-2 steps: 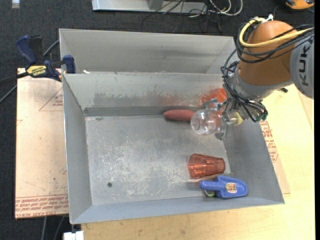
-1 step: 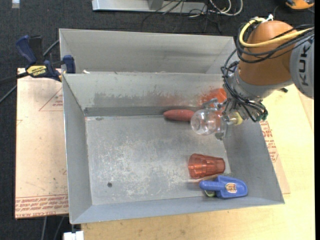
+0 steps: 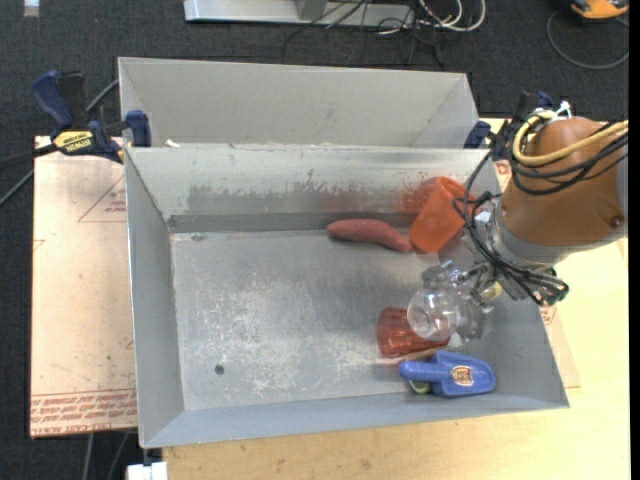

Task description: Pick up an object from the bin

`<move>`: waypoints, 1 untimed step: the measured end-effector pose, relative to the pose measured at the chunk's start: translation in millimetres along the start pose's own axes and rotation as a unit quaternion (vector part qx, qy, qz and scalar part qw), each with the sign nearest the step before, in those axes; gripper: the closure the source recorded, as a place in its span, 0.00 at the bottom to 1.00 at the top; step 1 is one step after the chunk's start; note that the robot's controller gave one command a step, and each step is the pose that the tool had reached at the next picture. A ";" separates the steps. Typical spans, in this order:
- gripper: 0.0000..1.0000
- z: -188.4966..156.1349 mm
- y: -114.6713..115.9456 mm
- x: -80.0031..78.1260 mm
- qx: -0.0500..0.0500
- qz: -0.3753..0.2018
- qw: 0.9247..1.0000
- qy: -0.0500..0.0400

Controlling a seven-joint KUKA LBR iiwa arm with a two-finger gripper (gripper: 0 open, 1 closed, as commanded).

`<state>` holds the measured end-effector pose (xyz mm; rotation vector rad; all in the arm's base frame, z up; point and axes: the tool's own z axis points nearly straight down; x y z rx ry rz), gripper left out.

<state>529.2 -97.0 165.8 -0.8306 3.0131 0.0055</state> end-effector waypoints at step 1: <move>1.00 0.0 0.1 -0.2 0.000 -0.001 1.000 0.000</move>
Offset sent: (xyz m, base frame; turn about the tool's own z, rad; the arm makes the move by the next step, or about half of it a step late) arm 0.0318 0.0368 0.1124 0.0207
